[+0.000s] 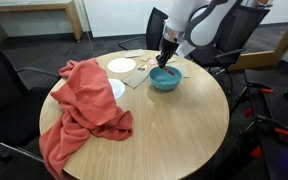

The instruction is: Put the pen in the bowl

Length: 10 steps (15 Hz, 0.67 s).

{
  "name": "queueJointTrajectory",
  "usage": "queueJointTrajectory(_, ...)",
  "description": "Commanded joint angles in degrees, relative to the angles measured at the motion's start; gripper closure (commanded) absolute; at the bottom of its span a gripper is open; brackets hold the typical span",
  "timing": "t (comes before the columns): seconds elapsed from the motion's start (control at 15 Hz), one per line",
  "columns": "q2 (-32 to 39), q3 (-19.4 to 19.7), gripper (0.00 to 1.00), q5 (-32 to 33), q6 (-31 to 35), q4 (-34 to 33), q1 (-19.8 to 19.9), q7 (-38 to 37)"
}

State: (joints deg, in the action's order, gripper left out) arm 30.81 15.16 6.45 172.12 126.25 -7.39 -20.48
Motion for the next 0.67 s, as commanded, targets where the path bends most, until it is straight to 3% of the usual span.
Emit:
queueJointTrajectory(0.0,0.3,-1.1,0.58,-1.7,1.1,-0.2,0.1,3.0)
queueJointTrajectory(0.47,0.1,-2.2,0.06,-1.8,1.1,-0.1,0.4,3.9)
queueJointTrajectory(0.53,0.1,-2.2,0.00,-1.8,1.1,-0.2,0.5,4.0)
queueJointTrajectory(0.6,0.1,-2.2,0.00,-1.8,1.0,-0.2,0.4,4.0)
